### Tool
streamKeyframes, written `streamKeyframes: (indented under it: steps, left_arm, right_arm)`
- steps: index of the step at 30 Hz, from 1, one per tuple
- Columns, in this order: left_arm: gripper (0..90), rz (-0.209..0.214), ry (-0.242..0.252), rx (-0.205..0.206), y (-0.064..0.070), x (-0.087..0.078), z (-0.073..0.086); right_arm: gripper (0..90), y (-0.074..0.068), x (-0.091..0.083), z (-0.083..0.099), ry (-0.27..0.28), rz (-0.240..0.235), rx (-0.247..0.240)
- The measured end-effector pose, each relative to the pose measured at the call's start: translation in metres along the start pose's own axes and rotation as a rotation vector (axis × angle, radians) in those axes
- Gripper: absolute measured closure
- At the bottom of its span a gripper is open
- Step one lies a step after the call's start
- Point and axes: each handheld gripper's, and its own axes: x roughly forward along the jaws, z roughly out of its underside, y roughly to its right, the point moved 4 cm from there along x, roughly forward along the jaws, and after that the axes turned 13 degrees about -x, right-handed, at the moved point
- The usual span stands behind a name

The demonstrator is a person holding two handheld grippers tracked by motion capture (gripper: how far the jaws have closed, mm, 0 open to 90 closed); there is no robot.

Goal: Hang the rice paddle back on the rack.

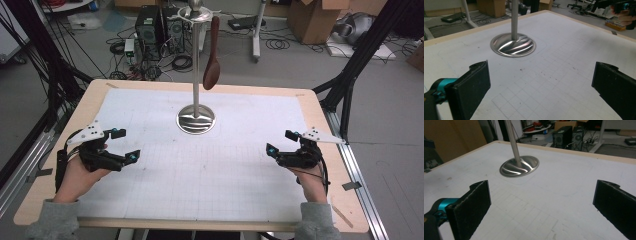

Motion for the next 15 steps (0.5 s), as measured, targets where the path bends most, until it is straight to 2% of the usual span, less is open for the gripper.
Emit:
streamKeyframes:
  steps: [8, 13, 15]
  left_arm:
    - [2.3, 0.002, -0.009, 0.001, -0.001, 0.001, 0.001]
    - [2.3, -0.002, 0.0, 0.006, -0.001, 0.0, 0.001]
    - [2.3, 0.003, 0.007, 0.002, 0.001, 0.0, 0.0]
  right_arm:
    - [0.4, 0.001, -0.001, 0.016, -0.011, -0.016, 0.01]
    - [0.4, -0.002, -0.003, 0.017, 0.007, -0.014, -0.007]
    - [0.4, -0.002, -0.005, 0.016, 0.014, -0.018, 0.002]
